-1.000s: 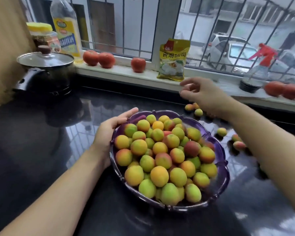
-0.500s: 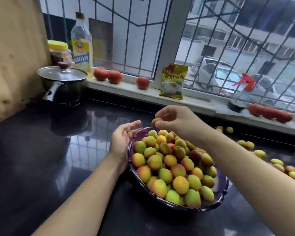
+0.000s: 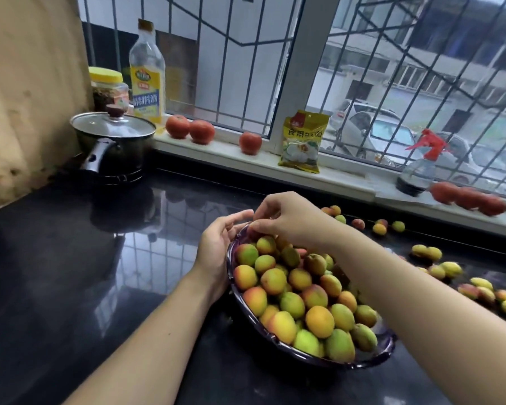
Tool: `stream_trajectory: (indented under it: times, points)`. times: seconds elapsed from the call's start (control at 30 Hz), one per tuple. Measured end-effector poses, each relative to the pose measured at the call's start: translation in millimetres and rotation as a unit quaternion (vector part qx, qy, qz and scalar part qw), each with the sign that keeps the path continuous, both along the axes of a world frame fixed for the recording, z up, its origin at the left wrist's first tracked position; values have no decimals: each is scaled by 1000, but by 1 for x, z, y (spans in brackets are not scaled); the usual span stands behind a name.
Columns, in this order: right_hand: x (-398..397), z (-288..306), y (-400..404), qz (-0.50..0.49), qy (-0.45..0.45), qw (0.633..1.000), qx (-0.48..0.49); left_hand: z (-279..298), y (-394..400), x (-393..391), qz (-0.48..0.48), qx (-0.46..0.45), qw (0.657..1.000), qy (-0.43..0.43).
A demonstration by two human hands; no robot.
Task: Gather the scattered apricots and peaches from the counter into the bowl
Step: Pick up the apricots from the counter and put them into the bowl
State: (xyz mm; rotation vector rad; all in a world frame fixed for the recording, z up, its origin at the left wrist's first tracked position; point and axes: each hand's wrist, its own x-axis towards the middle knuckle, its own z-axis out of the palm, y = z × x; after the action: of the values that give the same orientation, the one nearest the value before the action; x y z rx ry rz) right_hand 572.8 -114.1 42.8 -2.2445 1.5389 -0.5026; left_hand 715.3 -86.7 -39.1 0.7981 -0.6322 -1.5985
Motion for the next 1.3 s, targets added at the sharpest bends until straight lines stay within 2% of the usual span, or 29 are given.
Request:
stream_trajectory:
  times: [0.07,0.2,0.3,0.4,0.57,0.67,0.9,0.97,1.0,1.07,1.13,1.2,1.23,1.3]
  points:
    - [-15,10,-4,-25,-56,998,-8,-2,1,1,-1,-8,1000,-8]
    - [-92,13,-39,-197,-174,964,-32,-7,-4,2,-1,-8,1000,-10]
    - [-154,-23,-60,-311,-107,944,-3,-10,-11,3,-14,-10,1000,-3]
    - [-185,-56,-66,-348,-47,936,9,-11,-15,2,-32,-28,999,-18]
    - [-186,-80,-87,-299,82,949,-61,-13,-14,-2,-20,-61,997,-31]
    - [-178,-85,-101,-285,147,945,-63,-9,-10,-4,-25,-83,996,-15]
    - [-166,-83,-115,-300,185,934,-61,-18,-23,4,-55,-14,998,-3]
    - [-163,-75,-112,-313,145,937,-60,-18,-24,5,-50,-18,999,-9]
    - [-161,-68,-108,-320,93,941,-63,-19,-25,5,-47,-20,999,-11]
    - [-151,-46,-91,-298,-57,951,-66,-20,-25,4,-44,-14,999,-8]
    - [-134,-19,-60,-206,-182,961,-30,-21,-25,4,-39,-5,999,-8]
    - [-112,4,-20,-80,-198,976,47,-21,-24,4,-40,-4,999,-10]
    - [-101,11,-4,-30,-173,983,61,-20,-23,3,-40,-8,999,-13]
    - [-85,16,15,9,-71,997,34,-18,-20,3,-41,-18,999,-19]
